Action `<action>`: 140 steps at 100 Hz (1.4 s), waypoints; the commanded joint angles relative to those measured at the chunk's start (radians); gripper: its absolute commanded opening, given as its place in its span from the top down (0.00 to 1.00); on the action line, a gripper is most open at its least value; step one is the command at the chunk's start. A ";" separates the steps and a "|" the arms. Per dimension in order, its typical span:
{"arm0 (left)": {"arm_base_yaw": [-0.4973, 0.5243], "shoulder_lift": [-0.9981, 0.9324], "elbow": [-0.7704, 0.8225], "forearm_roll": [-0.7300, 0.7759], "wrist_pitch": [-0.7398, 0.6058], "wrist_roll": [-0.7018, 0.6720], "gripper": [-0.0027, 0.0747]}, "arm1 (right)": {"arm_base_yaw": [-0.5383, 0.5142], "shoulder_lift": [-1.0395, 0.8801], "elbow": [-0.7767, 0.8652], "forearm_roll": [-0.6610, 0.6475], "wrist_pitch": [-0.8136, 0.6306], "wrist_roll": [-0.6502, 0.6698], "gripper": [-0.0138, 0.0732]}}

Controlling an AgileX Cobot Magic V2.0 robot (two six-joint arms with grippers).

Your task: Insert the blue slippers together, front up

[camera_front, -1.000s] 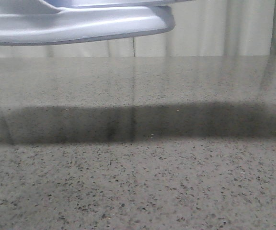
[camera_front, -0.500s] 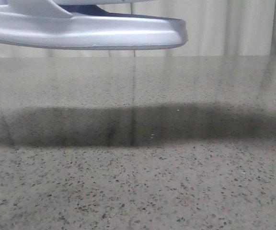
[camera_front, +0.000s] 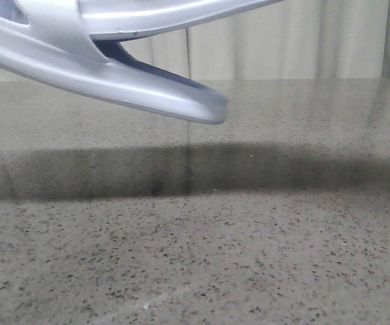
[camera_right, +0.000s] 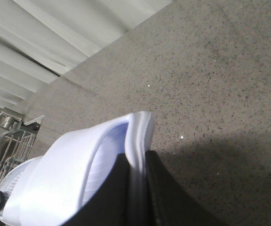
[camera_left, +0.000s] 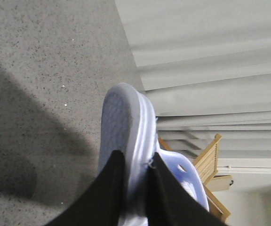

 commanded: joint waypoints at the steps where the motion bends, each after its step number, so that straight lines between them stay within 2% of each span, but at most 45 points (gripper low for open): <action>1: -0.007 -0.003 -0.031 -0.147 0.136 0.004 0.94 | 0.029 0.014 -0.037 0.032 -0.037 -0.017 0.96; 53: -0.007 0.000 -0.031 -0.249 0.210 0.052 0.94 | 0.076 0.055 -0.037 0.030 -0.134 -0.037 0.96; 78: -0.063 0.015 -0.031 -0.257 0.235 0.055 0.94 | 0.076 0.058 -0.037 0.016 -0.174 -0.105 0.96; 95: -0.093 0.047 -0.031 -0.316 0.284 0.111 0.94 | 0.078 0.082 -0.037 0.016 -0.181 -0.107 0.96; 124: -0.127 0.097 -0.031 -0.348 0.327 0.157 0.94 | 0.184 0.134 -0.037 0.006 -0.253 -0.133 0.96; 140: -0.128 0.097 -0.031 -0.358 0.325 0.178 0.94 | 0.182 0.140 -0.037 -0.051 -0.267 -0.133 0.96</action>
